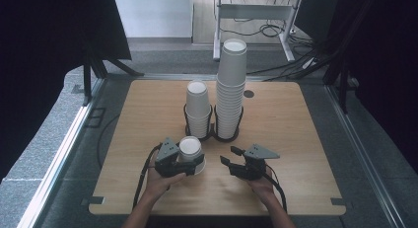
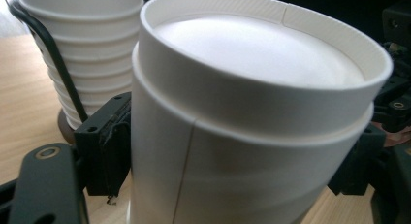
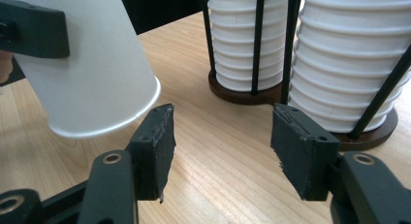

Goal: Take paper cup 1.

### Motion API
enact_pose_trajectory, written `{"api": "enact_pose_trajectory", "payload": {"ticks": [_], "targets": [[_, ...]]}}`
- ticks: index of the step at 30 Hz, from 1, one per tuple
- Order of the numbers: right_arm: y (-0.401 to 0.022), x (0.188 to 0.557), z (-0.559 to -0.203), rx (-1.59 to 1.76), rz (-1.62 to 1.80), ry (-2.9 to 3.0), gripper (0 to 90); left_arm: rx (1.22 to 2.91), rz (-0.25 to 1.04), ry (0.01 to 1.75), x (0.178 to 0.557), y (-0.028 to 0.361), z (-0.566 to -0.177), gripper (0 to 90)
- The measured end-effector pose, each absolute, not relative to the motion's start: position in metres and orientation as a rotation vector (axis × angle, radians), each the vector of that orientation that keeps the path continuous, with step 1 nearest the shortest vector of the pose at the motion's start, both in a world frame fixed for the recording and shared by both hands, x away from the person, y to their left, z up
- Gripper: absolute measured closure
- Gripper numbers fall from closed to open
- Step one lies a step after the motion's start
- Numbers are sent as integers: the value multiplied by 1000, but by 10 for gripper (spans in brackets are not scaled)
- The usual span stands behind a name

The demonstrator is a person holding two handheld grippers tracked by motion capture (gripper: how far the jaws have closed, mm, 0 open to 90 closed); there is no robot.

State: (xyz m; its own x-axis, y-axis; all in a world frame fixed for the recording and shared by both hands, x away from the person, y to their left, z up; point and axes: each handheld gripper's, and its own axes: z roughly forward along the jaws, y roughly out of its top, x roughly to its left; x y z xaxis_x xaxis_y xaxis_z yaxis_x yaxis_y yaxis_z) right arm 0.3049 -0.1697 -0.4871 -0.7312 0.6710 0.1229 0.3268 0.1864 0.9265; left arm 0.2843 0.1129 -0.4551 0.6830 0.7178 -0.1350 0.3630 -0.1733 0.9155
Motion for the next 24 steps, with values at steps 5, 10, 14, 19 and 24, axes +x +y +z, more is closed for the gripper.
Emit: {"api": "enact_pose_trajectory", "payload": {"ticks": [5, 10, 14, 19, 24], "targets": [[-169, 302, -483, 943, 1586, 2121, 386, 1815, 405, 844, 283, 105, -458, 187], [-172, 299, -475, 943, 1617, 2071, 366, 1858, 404, 820, 283, 97, -462, 187], [-175, 295, -468, 928, 1643, 2038, 340, 1880, 388, 809, 284, 91, -465, 187], [-177, 291, -462, 917, 1679, 2013, 316, 1899, 366, 799, 285, 87, -469, 187], [-175, 288, -457, 897, 1726, 2021, 299, 1915, 356, 782, 284, 83, -471, 186]]}}
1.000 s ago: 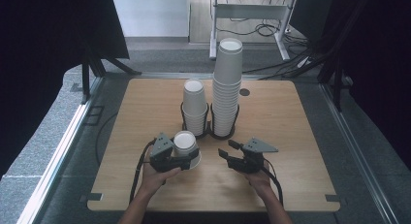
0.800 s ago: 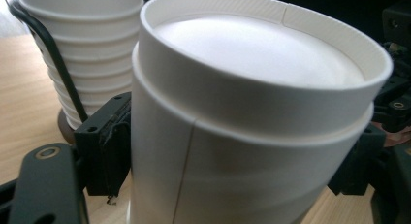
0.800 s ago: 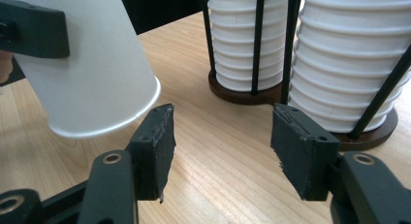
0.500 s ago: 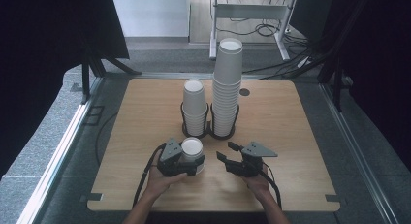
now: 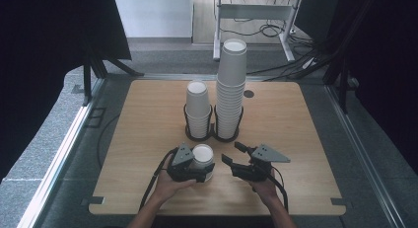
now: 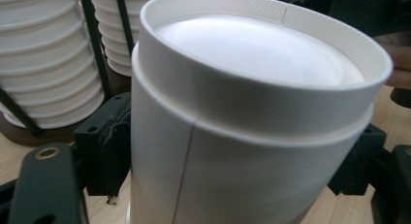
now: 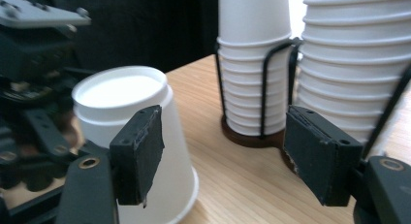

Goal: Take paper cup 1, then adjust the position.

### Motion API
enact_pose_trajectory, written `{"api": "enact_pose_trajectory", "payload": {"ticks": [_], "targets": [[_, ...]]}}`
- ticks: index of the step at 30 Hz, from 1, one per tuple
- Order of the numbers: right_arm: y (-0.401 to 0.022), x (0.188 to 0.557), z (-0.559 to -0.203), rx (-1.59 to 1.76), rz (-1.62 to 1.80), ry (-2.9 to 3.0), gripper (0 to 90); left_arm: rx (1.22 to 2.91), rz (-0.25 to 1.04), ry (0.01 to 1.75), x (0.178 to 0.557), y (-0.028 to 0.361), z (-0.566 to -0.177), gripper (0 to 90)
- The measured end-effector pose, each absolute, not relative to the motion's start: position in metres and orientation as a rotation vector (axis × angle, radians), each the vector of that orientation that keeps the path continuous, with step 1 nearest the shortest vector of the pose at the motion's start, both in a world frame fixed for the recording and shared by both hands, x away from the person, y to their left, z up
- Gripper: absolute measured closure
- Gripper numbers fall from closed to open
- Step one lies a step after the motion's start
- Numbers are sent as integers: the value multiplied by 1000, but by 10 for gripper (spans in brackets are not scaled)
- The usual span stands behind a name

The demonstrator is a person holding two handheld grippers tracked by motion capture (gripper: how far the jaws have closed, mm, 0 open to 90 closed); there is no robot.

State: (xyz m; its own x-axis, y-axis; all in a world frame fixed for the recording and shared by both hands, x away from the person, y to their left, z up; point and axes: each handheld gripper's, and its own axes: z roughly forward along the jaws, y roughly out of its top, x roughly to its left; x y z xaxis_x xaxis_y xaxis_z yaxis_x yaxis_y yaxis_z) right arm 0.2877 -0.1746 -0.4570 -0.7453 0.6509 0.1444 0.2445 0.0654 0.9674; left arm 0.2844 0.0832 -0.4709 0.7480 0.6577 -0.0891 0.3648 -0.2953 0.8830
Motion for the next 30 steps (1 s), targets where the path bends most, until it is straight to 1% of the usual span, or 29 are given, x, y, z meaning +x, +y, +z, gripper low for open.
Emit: {"api": "enact_pose_trajectory", "payload": {"ticks": [5, 13, 24, 30], "targets": [[-165, 283, -453, 849, 1762, 2058, 276, 1925, 353, 784, 285, 82, -473, 187], [-152, 279, -452, 815, 1791, 2126, 209, 1946, 337, 765, 285, 75, -476, 186], [-137, 279, -458, 795, 1786, 2178, 177, 1972, 308, 701, 278, 63, -476, 186], [-131, 279, -461, 771, 1780, 2200, 174, 1976, 283, 665, 274, 58, -475, 186]]}}
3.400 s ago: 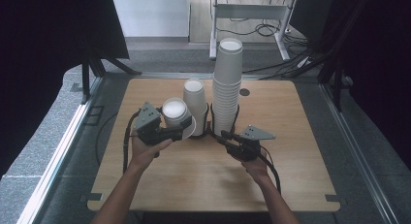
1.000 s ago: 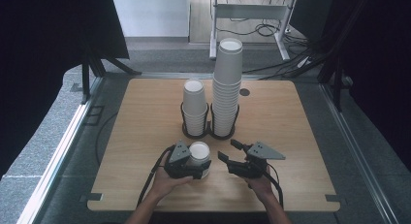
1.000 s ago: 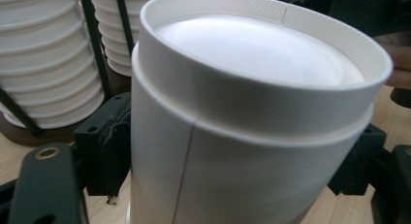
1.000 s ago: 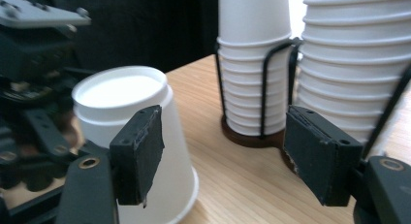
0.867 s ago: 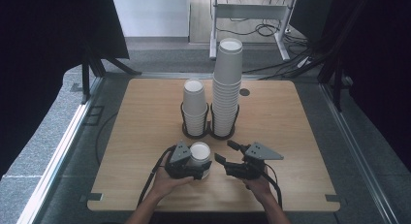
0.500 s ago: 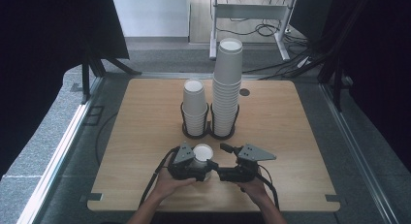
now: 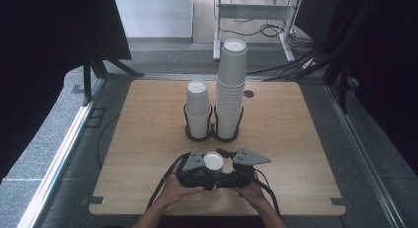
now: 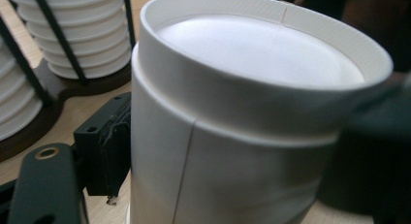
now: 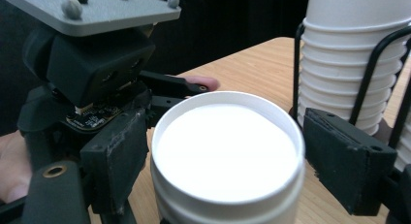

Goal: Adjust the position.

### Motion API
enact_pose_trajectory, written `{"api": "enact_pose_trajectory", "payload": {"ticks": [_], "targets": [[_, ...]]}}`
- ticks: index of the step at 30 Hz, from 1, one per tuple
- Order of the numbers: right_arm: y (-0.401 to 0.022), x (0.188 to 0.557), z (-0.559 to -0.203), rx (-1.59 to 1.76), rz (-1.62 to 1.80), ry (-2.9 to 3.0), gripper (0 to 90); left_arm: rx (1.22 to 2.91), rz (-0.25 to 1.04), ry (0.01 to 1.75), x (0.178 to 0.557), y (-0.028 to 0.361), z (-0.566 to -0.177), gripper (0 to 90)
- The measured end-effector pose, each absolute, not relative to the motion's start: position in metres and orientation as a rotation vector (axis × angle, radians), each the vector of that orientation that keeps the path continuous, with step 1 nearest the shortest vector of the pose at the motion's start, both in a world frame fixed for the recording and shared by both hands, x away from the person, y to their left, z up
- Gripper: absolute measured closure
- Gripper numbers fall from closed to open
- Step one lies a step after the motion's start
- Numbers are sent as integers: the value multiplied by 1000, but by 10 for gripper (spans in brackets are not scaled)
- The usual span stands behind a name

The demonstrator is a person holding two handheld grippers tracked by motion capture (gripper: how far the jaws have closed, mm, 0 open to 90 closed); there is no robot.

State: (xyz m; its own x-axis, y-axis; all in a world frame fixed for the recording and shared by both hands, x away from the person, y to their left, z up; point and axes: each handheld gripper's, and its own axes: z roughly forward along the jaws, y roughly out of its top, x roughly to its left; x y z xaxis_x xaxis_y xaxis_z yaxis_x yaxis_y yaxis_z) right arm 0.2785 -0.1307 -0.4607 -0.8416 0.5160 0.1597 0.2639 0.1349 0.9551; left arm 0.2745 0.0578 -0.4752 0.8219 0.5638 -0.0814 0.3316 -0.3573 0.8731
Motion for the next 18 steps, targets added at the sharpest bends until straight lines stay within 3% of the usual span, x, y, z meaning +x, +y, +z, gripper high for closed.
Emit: {"api": "enact_pose_trajectory", "payload": {"ticks": [6, 12, 18], "targets": [[-128, 277, -463, 748, 1746, 2205, 247, 1979, 271, 644, 273, 56, -474, 186], [-127, 276, -462, 724, 1723, 2195, 261, 1963, 255, 670, 274, 55, -475, 172], [-132, 278, -460, 755, 1764, 2153, 264, 1976, 233, 724, 279, 57, -477, 39]]}}
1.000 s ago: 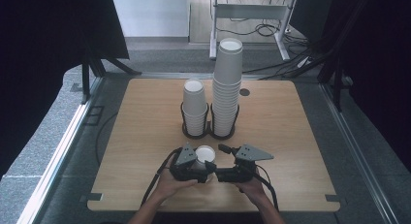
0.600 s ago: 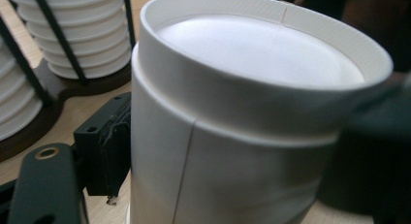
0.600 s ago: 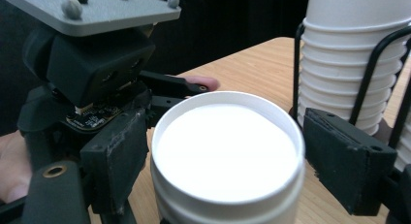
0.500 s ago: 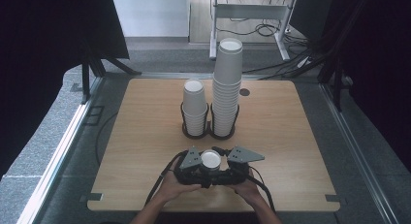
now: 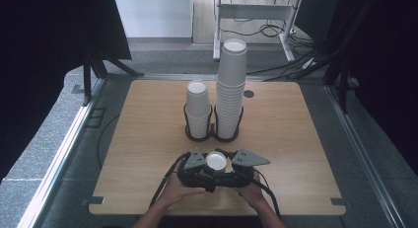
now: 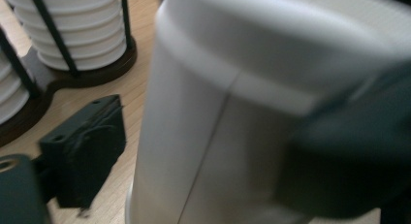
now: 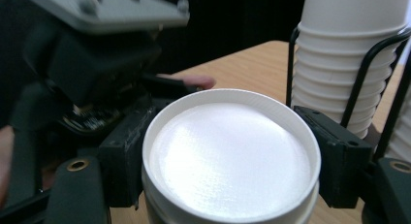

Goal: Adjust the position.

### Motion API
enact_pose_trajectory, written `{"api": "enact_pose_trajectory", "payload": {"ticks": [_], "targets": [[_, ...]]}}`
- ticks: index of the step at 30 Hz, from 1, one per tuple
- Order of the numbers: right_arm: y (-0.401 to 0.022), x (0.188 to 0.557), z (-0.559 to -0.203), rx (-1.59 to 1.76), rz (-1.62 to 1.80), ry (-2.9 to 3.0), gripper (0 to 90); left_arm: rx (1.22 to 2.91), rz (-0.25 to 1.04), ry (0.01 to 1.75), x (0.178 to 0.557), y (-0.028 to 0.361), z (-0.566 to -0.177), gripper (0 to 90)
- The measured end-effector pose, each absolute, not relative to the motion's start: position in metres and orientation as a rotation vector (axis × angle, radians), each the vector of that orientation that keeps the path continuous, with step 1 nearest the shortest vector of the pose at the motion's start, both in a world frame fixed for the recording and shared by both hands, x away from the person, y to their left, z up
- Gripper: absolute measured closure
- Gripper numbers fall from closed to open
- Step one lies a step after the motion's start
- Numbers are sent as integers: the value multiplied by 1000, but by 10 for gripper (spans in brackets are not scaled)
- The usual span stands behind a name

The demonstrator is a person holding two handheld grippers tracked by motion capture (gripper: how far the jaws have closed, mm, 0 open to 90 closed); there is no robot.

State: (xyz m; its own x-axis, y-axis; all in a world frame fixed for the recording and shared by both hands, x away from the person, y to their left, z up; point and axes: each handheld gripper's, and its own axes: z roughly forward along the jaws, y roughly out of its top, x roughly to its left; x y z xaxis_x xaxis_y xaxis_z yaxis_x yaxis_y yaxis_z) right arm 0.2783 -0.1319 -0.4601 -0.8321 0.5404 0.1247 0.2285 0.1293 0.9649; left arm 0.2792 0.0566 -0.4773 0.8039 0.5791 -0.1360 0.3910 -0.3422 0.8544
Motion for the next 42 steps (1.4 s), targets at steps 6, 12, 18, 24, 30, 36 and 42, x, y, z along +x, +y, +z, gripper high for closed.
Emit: {"api": "enact_pose_trajectory", "payload": {"ticks": [6, 12, 18, 24, 30, 36, 42], "targets": [[-141, 280, -456, 802, 1838, 2108, 265, 2006, 237, 713, 279, 54, -479, 33], [-146, 280, -453, 815, 1892, 2076, 265, 2024, 252, 703, 279, 52, -481, 36], [-146, 280, -452, 817, 1909, 2060, 266, 2034, 250, 691, 279, 53, -484, 35], [-146, 280, -453, 826, 1909, 2062, 265, 2045, 267, 681, 279, 52, -486, 49], [-146, 282, -453, 840, 1909, 2067, 263, 2055, 285, 658, 278, 51, -485, 76], [-146, 282, -454, 832, 1894, 2078, 261, 2059, 301, 649, 276, 51, -486, 108], [-146, 282, -453, 834, 1896, 2080, 259, 2062, 306, 647, 276, 51, -485, 113]]}}
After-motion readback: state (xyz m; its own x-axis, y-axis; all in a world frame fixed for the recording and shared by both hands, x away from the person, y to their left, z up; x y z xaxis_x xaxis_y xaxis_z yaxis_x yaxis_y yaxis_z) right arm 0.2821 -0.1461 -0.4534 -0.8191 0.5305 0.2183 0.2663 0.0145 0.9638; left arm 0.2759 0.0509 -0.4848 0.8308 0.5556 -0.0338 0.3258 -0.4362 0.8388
